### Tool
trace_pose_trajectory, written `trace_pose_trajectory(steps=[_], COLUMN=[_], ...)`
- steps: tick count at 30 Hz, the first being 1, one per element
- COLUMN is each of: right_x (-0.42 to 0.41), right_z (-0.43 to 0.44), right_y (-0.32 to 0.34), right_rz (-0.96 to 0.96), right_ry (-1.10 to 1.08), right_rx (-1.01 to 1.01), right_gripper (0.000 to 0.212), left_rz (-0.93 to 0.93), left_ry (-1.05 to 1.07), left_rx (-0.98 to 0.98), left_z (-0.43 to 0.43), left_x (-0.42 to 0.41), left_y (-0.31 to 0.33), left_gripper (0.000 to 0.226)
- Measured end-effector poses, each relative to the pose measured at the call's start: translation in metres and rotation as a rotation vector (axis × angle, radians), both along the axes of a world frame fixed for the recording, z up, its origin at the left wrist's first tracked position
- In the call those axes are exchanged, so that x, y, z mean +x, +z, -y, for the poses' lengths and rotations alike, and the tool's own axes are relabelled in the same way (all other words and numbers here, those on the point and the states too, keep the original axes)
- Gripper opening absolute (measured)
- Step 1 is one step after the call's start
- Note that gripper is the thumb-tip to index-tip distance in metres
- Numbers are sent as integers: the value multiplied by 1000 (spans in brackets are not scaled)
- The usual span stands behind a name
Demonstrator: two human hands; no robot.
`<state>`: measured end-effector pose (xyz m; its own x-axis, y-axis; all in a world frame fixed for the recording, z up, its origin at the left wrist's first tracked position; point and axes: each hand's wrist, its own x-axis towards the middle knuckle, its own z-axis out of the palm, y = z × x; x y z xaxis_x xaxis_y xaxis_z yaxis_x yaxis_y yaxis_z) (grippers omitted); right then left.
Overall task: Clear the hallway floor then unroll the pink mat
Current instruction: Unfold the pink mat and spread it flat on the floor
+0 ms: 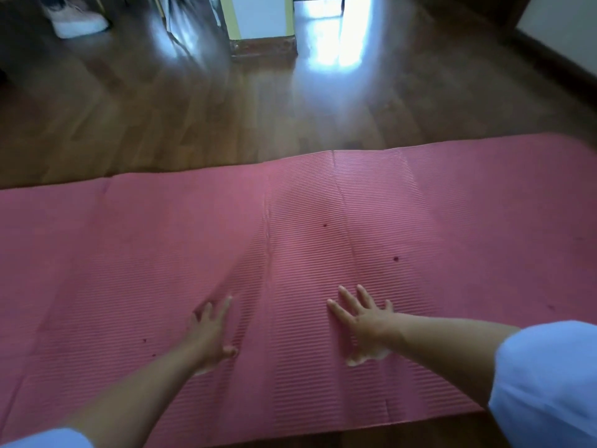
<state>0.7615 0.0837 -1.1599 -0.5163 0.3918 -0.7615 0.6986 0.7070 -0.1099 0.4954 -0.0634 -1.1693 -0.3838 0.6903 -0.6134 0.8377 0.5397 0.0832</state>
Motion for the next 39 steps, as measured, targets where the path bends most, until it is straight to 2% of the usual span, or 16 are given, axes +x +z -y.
trace_pose_trajectory(steps=[5,12,18,23,27,31,39], right_x=[13,45,51,50,52,54,63], right_z=[-38,-97,-111,-99,-89,-83,-87], right_y=[1,2,1,8,22,33,37], right_rz=[14,78,97,172,254,329,291], right_ry=[-68,-283,-357,-333,-269,-200,-271], right_rx=[61,167,185,84,35,8,10], right_gripper=[115,107,100,109,112,107,102], left_rz=[5,75,163,201,116,70,86], left_ry=[-9,-35,-59,-107,-225,-250,-319], left_rx=[45,144,236,251,215,177,177], left_z=[-42,-110,-123,-116,-114,-107,-125], left_x=[11,33,32,21,25,32,50], left_y=[-2,-3,1,3,4,3,4], left_gripper=[102,102,94,92,93,90,81])
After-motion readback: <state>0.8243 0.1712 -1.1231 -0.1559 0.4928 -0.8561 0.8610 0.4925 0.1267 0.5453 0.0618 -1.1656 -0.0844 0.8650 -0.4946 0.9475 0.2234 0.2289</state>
